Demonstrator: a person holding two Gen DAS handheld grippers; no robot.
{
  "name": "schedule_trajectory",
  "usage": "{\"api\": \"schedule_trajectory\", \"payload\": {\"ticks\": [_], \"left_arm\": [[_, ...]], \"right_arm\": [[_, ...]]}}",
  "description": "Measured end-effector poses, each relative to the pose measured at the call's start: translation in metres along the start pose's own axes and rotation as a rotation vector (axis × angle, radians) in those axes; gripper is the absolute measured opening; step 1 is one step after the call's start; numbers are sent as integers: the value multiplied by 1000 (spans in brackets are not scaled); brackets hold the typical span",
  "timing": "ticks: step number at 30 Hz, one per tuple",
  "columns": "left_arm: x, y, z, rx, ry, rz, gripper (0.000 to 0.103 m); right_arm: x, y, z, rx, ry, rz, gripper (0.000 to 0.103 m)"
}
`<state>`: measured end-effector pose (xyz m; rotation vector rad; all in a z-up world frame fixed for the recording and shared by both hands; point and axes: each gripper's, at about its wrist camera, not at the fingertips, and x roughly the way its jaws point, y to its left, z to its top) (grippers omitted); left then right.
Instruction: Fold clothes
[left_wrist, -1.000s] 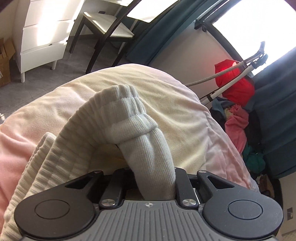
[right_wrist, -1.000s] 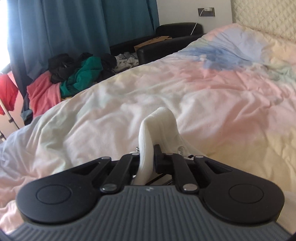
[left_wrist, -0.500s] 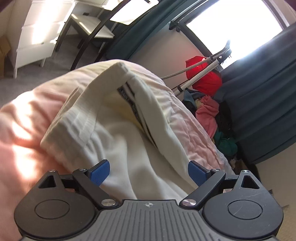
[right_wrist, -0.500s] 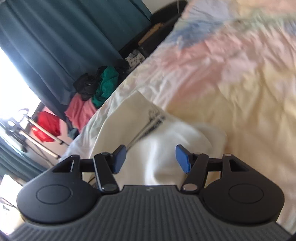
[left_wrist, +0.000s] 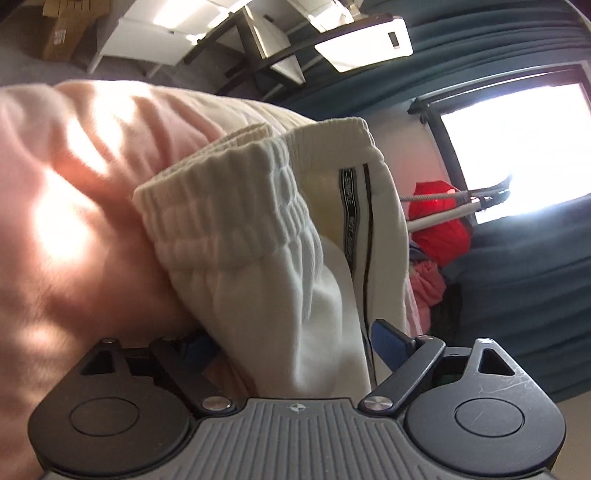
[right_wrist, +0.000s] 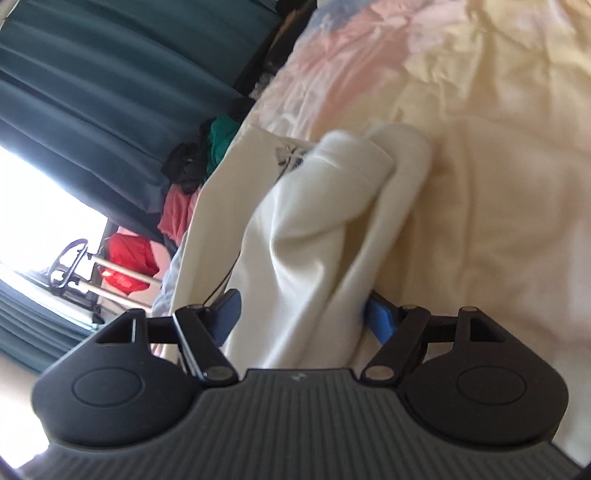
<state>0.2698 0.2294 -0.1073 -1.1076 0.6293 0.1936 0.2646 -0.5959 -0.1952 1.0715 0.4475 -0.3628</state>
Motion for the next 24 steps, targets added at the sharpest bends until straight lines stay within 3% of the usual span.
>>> {"api": "schedule_trajectory", "payload": {"ticks": [1,2,3,4,5,10,15,19,24], "left_arm": [[5,-3,2,15,-26,29,51],[8,-4,4,19,-45,47,38],[8,-4,7,8,-59,50,33],[5,-5,9,2,-75,49,20],[0,-8,11,9,-88,52,15],[-44,-33,28,62,-111,23,12],[-109,-56,49,110,-139,-10,12],[-185,-37,77,109,-178,-6,12],[-271,11,100,135,-148,50,12]], "right_arm": [[7,3,0,-16,-19,-13,67],[14,7,0,-33,-37,-26,52],[19,11,-1,-57,-47,-70,30],[21,14,-2,-61,-61,-90,22],[22,17,-3,-65,-76,-109,18],[-12,41,-5,-117,-162,-114,13],[-60,54,-11,-97,-139,-68,13],[-98,50,-37,-48,-81,-37,12],[-137,37,-82,-25,24,-25,12]]}}
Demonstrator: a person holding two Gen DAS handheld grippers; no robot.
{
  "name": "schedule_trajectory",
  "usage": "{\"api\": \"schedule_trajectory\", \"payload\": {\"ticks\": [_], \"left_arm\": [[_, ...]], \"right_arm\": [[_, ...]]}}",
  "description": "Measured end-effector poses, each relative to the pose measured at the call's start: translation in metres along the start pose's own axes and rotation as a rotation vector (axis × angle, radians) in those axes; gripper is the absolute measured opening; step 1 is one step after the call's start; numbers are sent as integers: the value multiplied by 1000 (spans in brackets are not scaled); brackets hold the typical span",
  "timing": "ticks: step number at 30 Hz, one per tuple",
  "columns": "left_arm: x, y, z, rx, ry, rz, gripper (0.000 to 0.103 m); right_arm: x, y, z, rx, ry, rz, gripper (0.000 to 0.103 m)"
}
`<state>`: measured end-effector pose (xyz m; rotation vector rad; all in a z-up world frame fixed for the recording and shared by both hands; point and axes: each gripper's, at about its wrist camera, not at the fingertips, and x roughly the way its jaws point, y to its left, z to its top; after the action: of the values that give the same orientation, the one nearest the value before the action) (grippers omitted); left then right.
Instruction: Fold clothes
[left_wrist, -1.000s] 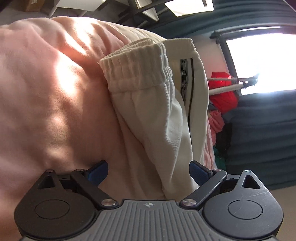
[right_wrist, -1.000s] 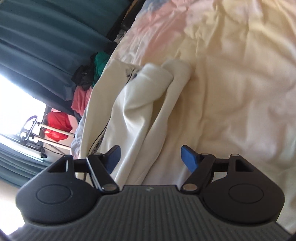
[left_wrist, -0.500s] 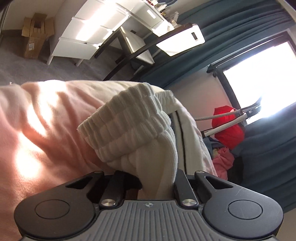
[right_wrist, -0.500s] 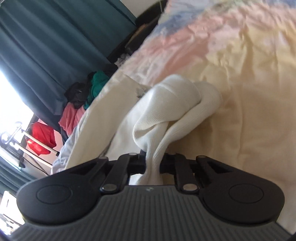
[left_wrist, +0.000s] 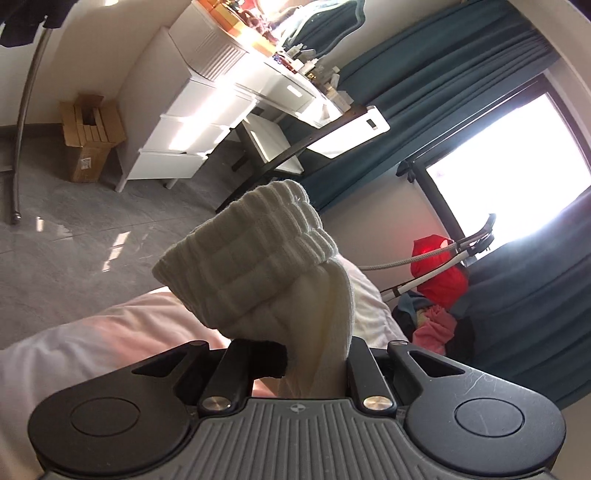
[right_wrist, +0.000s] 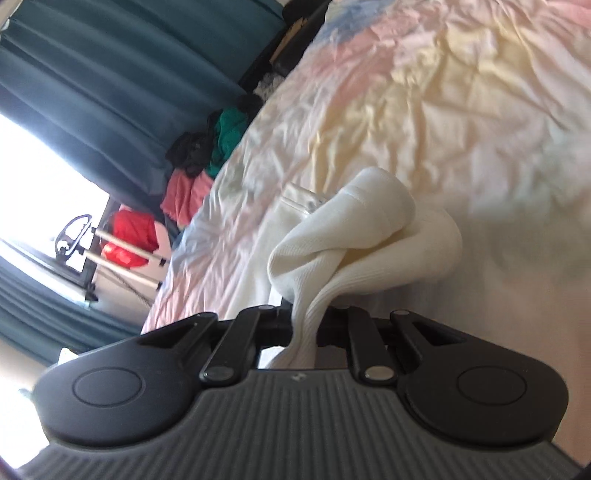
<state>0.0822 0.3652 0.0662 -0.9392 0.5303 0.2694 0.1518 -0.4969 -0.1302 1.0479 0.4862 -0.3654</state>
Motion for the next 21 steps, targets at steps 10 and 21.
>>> {"api": "schedule_trajectory", "payload": {"ticks": [10,21], "left_arm": [[-24,96,-46,133,128,177,19],[-70,71,-108,536,148,253,85]], "right_arm": [[-3,-56,-29,131,180,22,18],[-60,-39,-25,131,13,27,65]]}}
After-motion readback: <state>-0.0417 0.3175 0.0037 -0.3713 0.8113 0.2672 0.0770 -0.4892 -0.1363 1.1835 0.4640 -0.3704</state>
